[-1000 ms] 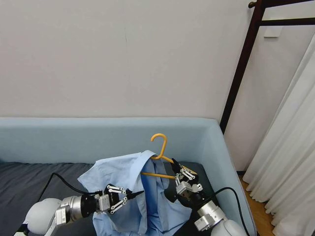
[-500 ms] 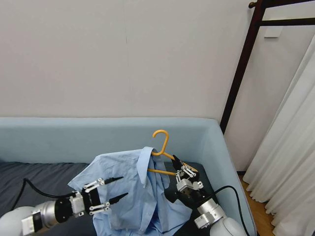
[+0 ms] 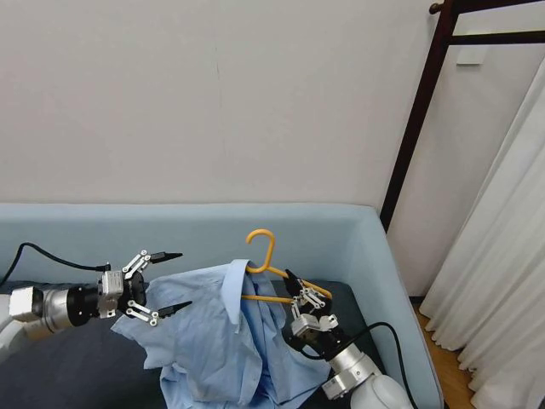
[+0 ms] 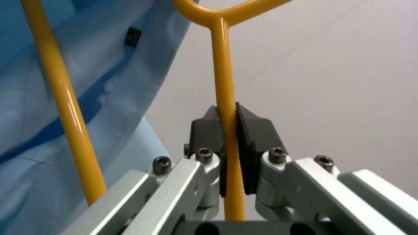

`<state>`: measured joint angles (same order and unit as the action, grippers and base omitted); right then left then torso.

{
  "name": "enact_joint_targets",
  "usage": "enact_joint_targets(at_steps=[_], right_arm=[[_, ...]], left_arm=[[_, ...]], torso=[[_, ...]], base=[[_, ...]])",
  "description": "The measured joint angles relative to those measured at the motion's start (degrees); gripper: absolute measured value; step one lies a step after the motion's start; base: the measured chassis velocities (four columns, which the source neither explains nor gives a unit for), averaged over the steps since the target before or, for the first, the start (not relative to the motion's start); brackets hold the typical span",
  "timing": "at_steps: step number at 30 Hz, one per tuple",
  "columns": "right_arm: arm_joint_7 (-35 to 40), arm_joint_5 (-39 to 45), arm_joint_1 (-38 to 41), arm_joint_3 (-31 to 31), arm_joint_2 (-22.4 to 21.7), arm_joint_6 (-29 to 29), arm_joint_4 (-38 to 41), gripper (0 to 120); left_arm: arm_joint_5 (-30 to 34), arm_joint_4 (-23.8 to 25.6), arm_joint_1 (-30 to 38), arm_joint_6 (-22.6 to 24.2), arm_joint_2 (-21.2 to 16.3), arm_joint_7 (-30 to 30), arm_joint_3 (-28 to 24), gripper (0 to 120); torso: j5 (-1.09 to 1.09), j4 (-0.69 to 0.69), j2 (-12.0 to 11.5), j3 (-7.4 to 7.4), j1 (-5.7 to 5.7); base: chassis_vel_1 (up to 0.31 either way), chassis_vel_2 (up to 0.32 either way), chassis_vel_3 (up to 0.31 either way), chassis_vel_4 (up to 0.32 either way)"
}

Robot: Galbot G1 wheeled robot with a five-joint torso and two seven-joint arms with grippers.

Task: Pick up the clothes from the sofa and hang them on the clothes hanger.

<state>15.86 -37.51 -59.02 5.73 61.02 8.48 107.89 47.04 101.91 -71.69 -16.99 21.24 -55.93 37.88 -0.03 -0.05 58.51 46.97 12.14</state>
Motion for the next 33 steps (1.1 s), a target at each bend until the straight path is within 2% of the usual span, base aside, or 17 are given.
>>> enact_joint_targets(at_steps=[3,10,14,15,20,21,25,26,29,30,33], right_arm=[[0.2,-2.6,0.8,0.8,0.7,0.7,-0.5,5],[0.6,-6.6,0.7,0.6,1.6,1.4,-0.6,5],[1.0,-8.8,0.0,0.1,2.4,1.9,-0.6,5],[1.0,-8.8,0.0,0.1,2.4,1.9,-0.6,5],[1.0,-8.7,-0.8,0.0,2.5,1.9,-0.2,5],[1.0,-8.7,-0.8,0.0,2.5,1.9,-0.2,5],[0.7,-7.9,-1.2,0.2,2.4,2.1,0.1,5],[0.7,-7.9,-1.2,0.2,2.4,2.1,0.1,5],[0.7,-7.8,-1.0,0.2,2.4,2.5,-0.2,5],[0.7,-7.8,-1.0,0.2,2.4,2.5,-0.2,5],[0.8,-7.9,-0.4,0.2,2.4,2.9,-0.3,5]], left_arm=[[-0.3,-1.1,1.5,3.4,-1.3,-2.4,-0.6,100],[-1.7,-1.1,2.3,8.1,-2.0,-5.8,-1.4,96],[-3.3,-1.2,2.3,9.5,-1.6,-7.4,-1.8,80],[-3.3,-1.2,2.3,9.5,-1.6,-7.4,-1.8,80],[-4.9,-1.3,2.8,10.1,-0.5,-6.7,-2.6,57],[-4.9,-1.3,2.8,10.1,-0.5,-6.7,-2.6,57],[-6.2,-1.8,3.9,10.1,0.7,-5.9,-3.9,39],[-6.2,-1.8,3.9,10.1,0.7,-5.9,-3.9,39],[-6.5,-2.9,7.2,9.9,1.5,-6.8,-6.9,26],[-6.5,-2.9,7.2,9.9,1.5,-6.8,-6.9,26],[-6.4,-5.5,11.9,9.9,2.6,-9.7,-10.6,12]], torso=[[0.01,0.00,0.0,0.00,0.00],[0.01,-0.01,0.0,0.00,0.00],[0.01,-0.01,0.0,0.00,0.00],[0.01,-0.01,0.0,0.00,0.00],[0.02,-0.01,0.0,0.00,0.00],[0.02,-0.01,0.0,0.00,0.00],[0.01,-0.01,0.0,0.00,0.00],[0.01,-0.01,0.0,0.00,0.00],[0.02,-0.01,0.0,0.00,0.00],[0.02,-0.01,0.0,0.00,0.00],[0.02,-0.02,0.0,0.00,0.00]], base=[[0.000,0.000,0.000,0.000],[0.000,0.000,0.000,0.000],[0.000,0.000,0.000,0.000],[0.000,0.000,0.000,0.000],[0.000,0.000,0.000,0.000],[0.000,0.000,0.000,0.000],[0.000,0.000,0.000,0.000],[0.000,0.000,0.000,0.000],[0.000,0.000,0.000,0.000],[0.000,0.000,0.000,0.000],[0.000,0.000,0.000,0.000]])
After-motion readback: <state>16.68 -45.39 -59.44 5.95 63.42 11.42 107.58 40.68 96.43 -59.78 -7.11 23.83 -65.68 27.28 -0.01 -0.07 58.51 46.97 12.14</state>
